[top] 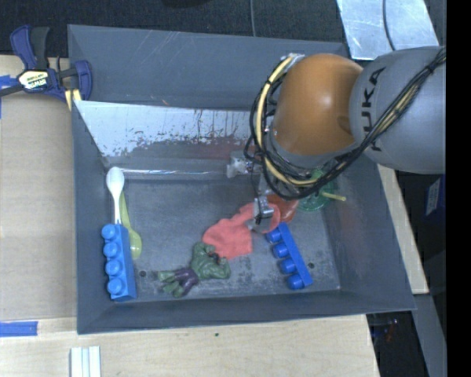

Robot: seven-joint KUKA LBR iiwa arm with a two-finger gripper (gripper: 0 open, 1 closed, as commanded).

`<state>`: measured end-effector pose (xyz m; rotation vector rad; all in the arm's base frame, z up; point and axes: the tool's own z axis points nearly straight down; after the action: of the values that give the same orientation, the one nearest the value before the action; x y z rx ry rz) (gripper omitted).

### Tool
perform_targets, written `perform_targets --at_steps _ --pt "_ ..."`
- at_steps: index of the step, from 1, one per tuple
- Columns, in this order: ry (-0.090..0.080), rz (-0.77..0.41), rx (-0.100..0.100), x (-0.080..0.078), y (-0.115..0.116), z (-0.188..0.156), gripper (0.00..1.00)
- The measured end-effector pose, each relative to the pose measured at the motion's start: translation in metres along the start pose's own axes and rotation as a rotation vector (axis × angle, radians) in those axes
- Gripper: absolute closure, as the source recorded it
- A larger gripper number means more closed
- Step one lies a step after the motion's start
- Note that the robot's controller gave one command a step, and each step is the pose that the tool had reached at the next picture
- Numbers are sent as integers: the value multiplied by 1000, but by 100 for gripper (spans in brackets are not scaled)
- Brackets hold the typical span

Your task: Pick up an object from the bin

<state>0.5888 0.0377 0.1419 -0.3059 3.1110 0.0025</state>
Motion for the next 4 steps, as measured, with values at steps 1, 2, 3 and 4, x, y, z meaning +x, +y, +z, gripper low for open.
perform_targets --at_steps 1,2,3,4 --pt "5 8 1 42 -20 70 100" --pt "7 9 0 43 -20 70 0" --pt "5 9 0 42 -20 70 100" --pt "4 9 0 42 -20 69 100"
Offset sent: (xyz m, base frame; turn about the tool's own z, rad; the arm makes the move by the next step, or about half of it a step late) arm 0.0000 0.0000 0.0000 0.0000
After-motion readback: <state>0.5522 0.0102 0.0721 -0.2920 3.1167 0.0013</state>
